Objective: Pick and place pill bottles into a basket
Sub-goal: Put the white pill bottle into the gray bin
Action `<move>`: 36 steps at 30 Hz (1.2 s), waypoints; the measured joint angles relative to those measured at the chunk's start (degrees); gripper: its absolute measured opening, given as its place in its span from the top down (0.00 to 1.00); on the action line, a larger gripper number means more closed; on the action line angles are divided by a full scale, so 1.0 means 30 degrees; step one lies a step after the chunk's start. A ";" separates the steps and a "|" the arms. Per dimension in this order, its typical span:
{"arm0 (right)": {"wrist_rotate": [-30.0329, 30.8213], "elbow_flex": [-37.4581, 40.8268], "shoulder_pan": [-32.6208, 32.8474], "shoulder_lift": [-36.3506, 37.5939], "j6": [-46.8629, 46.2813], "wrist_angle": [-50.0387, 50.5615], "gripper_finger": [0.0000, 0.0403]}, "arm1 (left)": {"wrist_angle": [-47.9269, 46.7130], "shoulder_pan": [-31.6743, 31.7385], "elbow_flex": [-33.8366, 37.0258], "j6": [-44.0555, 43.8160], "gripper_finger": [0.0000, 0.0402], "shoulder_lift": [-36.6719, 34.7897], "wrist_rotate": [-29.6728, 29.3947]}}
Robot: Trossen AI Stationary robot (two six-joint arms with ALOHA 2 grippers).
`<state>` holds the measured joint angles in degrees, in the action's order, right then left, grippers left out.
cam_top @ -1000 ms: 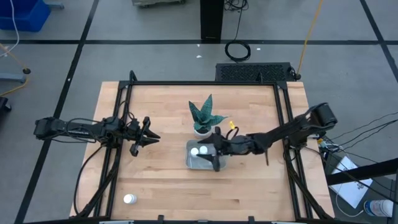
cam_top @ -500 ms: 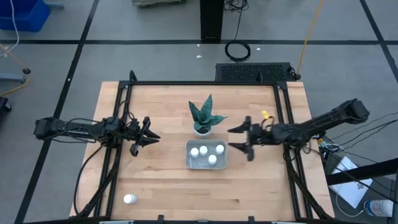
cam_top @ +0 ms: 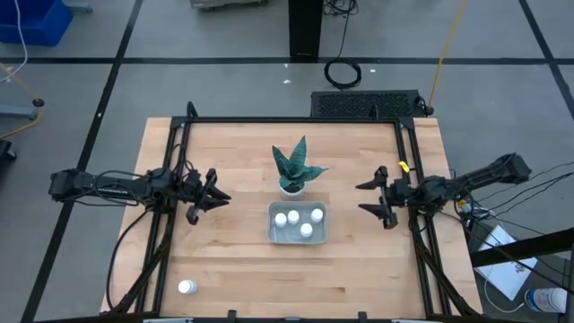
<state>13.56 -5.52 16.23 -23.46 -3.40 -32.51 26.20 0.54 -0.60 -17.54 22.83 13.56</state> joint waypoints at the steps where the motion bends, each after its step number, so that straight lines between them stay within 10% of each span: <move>1: -0.0003 0.0211 0.0000 0.0313 -0.0007 0.0174 0.34 | 0.0125 0.0004 -0.0007 -0.0430 0.81 -0.0007 0.0000; 21: -0.1070 0.1507 0.0000 0.2505 -0.1098 0.5700 0.34 | 0.2658 0.0000 -0.0007 -0.3716 0.81 -0.0007 0.0729; 36: -0.1063 0.1544 0.0000 0.2460 -0.1074 0.5868 0.34 | 0.9316 0.0007 -0.0007 -1.8358 0.81 0.0007 -0.8358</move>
<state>10.37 -0.89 16.23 -16.08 -6.62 -14.91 54.15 0.56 -0.62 -72.62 22.85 -11.51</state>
